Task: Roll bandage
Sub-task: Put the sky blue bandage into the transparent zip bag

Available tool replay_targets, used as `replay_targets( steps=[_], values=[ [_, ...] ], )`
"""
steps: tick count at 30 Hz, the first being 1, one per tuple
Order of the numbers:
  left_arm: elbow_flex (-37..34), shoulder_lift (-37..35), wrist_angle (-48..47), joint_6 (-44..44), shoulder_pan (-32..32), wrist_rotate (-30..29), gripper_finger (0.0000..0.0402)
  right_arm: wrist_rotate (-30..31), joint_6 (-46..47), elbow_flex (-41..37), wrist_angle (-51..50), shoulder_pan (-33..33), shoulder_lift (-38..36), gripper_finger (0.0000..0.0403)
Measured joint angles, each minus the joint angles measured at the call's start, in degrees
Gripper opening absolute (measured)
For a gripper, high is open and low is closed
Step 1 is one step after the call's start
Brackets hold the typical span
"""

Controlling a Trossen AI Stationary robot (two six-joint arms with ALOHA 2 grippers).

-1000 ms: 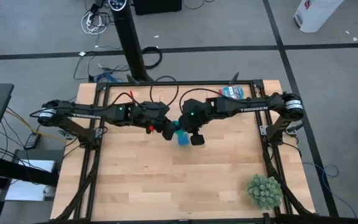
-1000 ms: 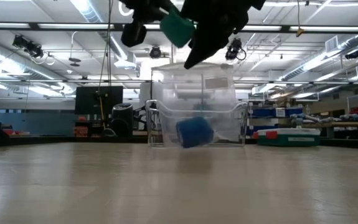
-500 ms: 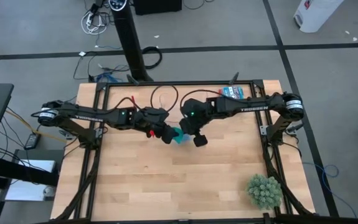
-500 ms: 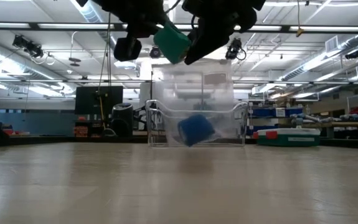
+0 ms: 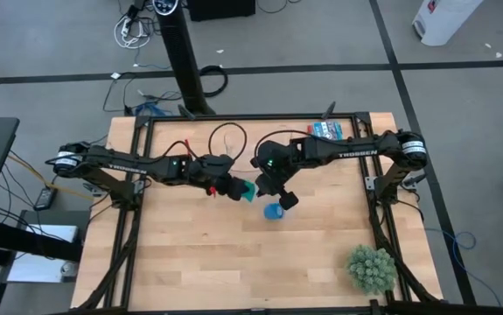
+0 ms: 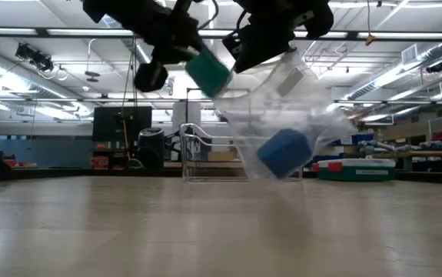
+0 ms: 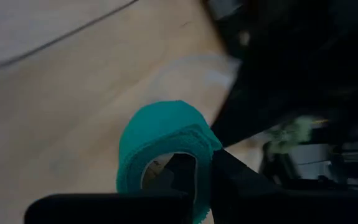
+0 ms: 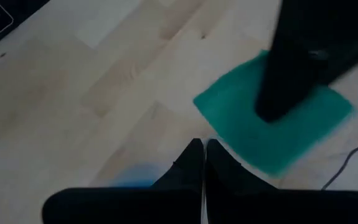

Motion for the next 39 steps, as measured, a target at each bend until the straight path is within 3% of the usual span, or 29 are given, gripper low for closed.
replay_targets(
  steps=[4, 13, 20, 26, 32, 39],
  values=[
    [2.48, -0.07, 1.29, 4.76, 0.00, -0.13, 0.0031, 0.00, -0.02, 1.28, -0.71, 0.02, 0.00, 0.0000],
    [11.27, -0.17, -9.00, 11.55, 2.05, -1.37, 0.0031, 3.80, -0.10, 4.85, -0.80, -0.24, -0.07, 0.0000],
    [15.65, -0.20, -18.75, 15.49, 3.44, -3.30, 0.0031, 6.00, 7.44, 1.27, -0.72, -0.39, 0.25, 0.0008],
    [16.08, -0.20, -19.22, 16.25, 3.37, -3.09, 0.0031, 2.37, 13.69, -2.41, -2.26, -0.42, 0.34, 0.0064],
    [16.08, -0.20, -18.86, 16.25, 3.39, -3.00, 0.0031, 1.27, 17.74, 0.39, -8.22, -0.42, 0.22, 0.0131],
    [16.05, -0.20, -18.53, 16.25, 3.39, -1.70, 0.0031, 1.27, 18.90, 6.86, -17.66, -0.70, 0.13, 0.0153]
  ],
)
